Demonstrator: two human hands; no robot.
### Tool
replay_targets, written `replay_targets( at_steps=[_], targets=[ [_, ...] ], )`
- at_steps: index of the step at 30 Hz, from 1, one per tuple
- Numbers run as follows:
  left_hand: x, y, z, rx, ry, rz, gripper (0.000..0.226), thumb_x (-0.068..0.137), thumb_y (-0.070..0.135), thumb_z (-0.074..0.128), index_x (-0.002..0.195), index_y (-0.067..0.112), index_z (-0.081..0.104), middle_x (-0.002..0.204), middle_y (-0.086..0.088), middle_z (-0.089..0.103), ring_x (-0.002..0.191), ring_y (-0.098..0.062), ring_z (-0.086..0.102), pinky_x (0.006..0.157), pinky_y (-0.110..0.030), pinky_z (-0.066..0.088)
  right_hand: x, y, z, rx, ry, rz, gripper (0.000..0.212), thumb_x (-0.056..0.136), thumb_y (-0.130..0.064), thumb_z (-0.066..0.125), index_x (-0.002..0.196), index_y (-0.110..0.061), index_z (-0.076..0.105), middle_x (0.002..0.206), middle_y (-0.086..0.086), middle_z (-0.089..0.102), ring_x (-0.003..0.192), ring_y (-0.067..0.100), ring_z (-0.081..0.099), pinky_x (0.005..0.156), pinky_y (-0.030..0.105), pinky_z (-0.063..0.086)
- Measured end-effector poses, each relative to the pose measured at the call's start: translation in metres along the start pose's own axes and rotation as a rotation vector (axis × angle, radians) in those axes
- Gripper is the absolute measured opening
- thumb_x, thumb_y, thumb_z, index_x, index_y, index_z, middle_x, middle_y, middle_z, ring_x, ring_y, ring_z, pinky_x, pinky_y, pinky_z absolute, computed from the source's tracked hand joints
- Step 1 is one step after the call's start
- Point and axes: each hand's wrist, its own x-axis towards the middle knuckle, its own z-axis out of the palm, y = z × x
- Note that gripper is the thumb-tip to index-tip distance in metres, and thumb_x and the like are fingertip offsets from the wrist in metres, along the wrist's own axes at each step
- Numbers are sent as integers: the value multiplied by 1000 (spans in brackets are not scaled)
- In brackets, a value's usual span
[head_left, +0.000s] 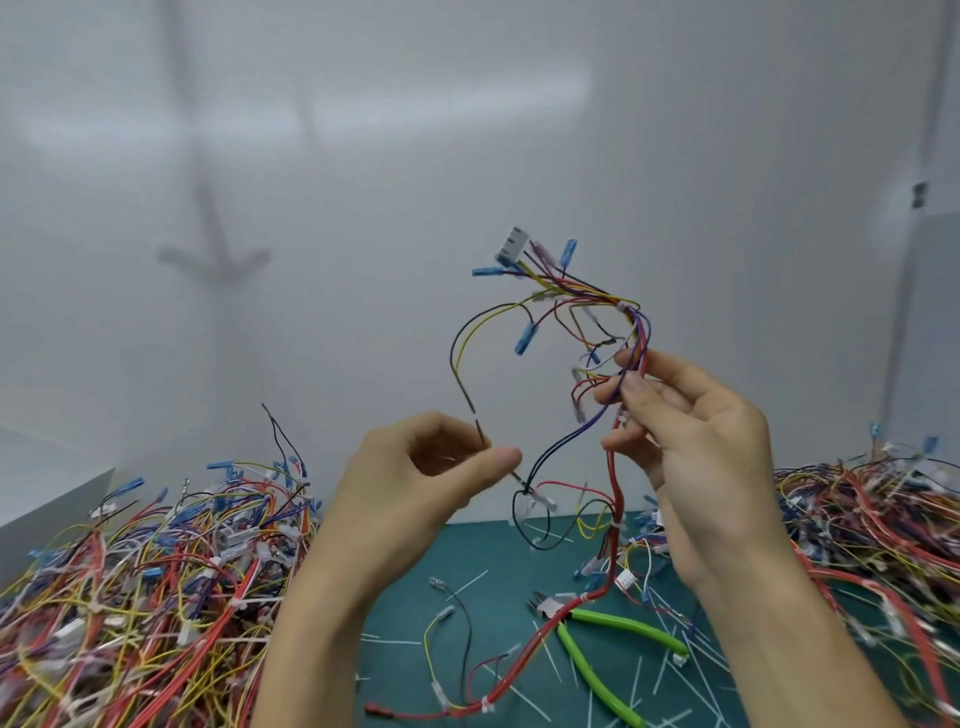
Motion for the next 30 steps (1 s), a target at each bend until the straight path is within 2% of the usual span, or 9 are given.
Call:
replay_targets(
  at_steps=[3, 6, 8, 11, 14, 19, 21, 24, 30],
  targets=[
    [-1, 1, 7, 63, -209, 1, 29, 71, 49, 77, 93, 30, 77, 89, 11, 77, 88, -5, 72, 85, -32, 58, 0, 0, 2, 40, 0, 13, 18, 99, -4, 54, 101, -16, 67, 74, 1, 74, 51, 4, 58, 54, 15, 51],
    [1, 0, 12, 74, -181, 25, 11, 82, 29, 77, 92, 25, 78, 86, 9, 77, 86, -8, 73, 86, -35, 59, 0, 0, 2, 69, 11, 21, 16, 99, -5, 55, 101, -16, 67, 75, 2, 74, 51, 3, 58, 54, 15, 51],
    [2, 0, 13, 62, -159, 34, 6, 85, 22, 75, 90, 23, 77, 83, 5, 77, 83, -10, 73, 80, -31, 60, 1, 0, 1, 85, 19, 34, 14, 99, -6, 55, 102, -14, 67, 76, 3, 74, 52, 4, 58, 54, 15, 51],
    [1, 2, 13, 14, -143, 31, 6, 87, 18, 72, 88, 20, 77, 81, -1, 76, 77, -10, 71, 70, -22, 58, 2, 1, 0, 102, 31, 52, 12, 99, -6, 56, 105, -10, 66, 77, 6, 74, 54, 4, 59, 54, 15, 51],
    [0, 2, 12, -75, -95, 13, 10, 89, 14, 68, 89, 20, 77, 82, -1, 76, 74, -7, 68, 66, -19, 56, 3, 1, -2, 110, 30, 62, 12, 98, -6, 57, 106, -9, 66, 76, 6, 73, 54, 5, 59, 54, 15, 51],
    [-1, 6, 14, -317, -26, -66, 12, 83, 22, 70, 88, 16, 79, 87, -6, 77, 80, -14, 72, 73, -24, 60, 4, 3, -3, 81, 15, 72, 10, 98, -9, 58, 102, -14, 66, 76, 4, 73, 49, 5, 56, 54, 18, 52],
    [-1, 8, 15, -439, -21, -99, 21, 74, 26, 71, 88, 12, 79, 88, -12, 76, 79, -19, 72, 69, -24, 59, 5, 4, -3, 86, -1, 84, 10, 98, -8, 58, 102, -12, 66, 76, 6, 72, 48, 5, 53, 52, 18, 51],
    [-2, 11, 16, -563, -26, -135, 27, 69, 25, 72, 88, 7, 79, 85, -13, 73, 73, -17, 70, 65, -20, 56, 5, 7, -3, 70, -4, 93, 9, 97, -10, 60, 102, -12, 67, 72, 3, 70, 47, 5, 51, 51, 18, 50],
    [-1, 17, 16, -752, -44, -211, 20, 68, 20, 71, 82, 10, 81, 81, -10, 75, 68, -14, 71, 61, -18, 56, 6, 7, -4, 50, -16, 90, 11, 97, -11, 60, 100, -17, 69, 71, 3, 70, 49, 5, 52, 52, 19, 51]
  ],
)
